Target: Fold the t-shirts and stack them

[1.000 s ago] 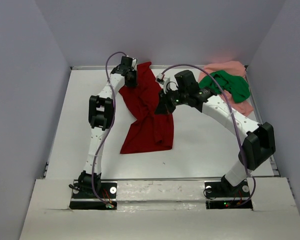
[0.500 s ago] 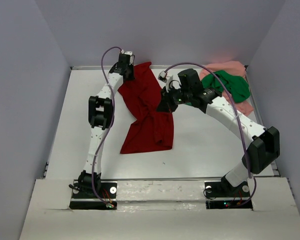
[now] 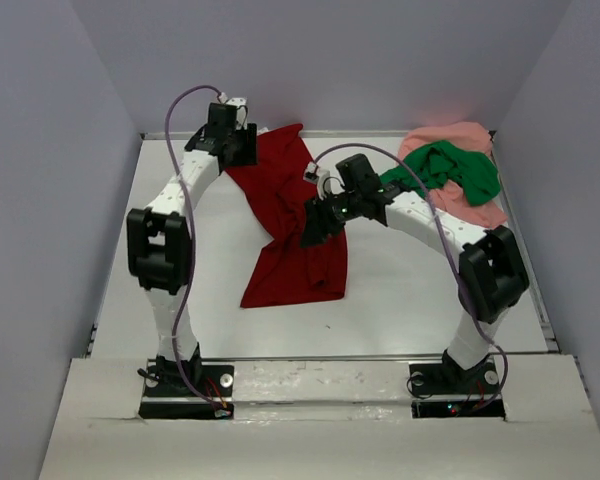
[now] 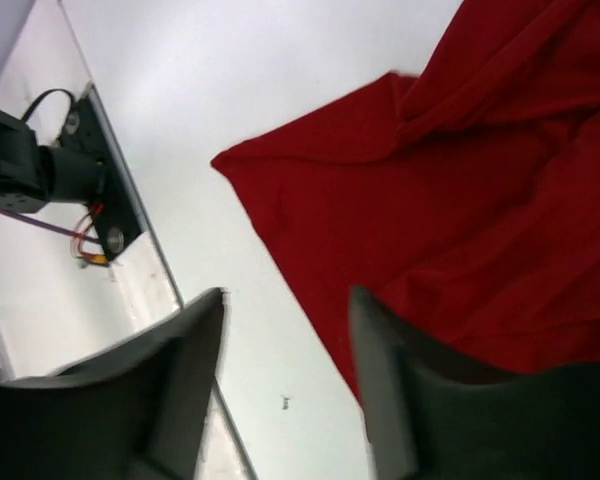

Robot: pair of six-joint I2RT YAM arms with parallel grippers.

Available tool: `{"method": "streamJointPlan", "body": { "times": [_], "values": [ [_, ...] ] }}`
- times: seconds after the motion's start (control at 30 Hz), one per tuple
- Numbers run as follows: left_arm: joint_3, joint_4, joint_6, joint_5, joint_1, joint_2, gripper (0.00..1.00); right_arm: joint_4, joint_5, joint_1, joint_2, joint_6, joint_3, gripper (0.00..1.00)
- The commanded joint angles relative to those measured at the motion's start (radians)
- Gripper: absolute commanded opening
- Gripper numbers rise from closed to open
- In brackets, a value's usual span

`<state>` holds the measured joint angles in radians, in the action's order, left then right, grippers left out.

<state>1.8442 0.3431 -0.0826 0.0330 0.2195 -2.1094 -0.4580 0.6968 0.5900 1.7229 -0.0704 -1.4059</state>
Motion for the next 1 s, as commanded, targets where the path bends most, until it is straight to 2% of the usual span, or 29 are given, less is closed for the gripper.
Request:
{"method": "streamJointPlan", "body": {
  "times": [0.0,0.03,0.1,0.23,0.37,0.7,0.77,0.83,0.97],
  "values": [
    [-0.15,-0.061,0.03,0.036,-0.019,0.345,0.77,0.027,0.144,0.011,0.124,-0.081,-0.047,0.66],
    [-0.201,-0.052,0.035,0.047,-0.022,0.371,0.88,0.025,0.148,0.036,0.165,-0.092,-0.066,0.67],
    [-0.259,-0.036,0.046,0.065,-0.023,0.423,0.99,0.022,0.147,0.068,0.201,-0.098,-0.087,0.69],
    [-0.35,-0.035,0.066,0.077,-0.029,0.485,0.99,0.016,0.124,0.116,0.254,-0.103,-0.111,0.7],
    [-0.376,-0.039,0.072,0.074,-0.031,0.514,0.99,0.016,0.102,0.163,0.276,-0.104,-0.131,0.68],
    [-0.447,-0.115,0.041,0.12,-0.031,0.591,0.99,0.094,0.072,0.241,0.325,-0.083,-0.148,0.59],
    [-0.456,-0.118,0.047,0.123,-0.031,0.604,0.98,0.094,0.11,0.241,0.362,-0.048,-0.165,0.59],
    [-0.459,-0.118,0.063,0.137,-0.032,0.624,0.98,0.097,0.222,0.241,0.369,0.015,-0.176,0.61],
    [-0.429,-0.025,0.076,0.208,-0.04,0.635,0.94,0.122,0.237,0.225,0.376,0.06,-0.183,0.62]
  ]
}}
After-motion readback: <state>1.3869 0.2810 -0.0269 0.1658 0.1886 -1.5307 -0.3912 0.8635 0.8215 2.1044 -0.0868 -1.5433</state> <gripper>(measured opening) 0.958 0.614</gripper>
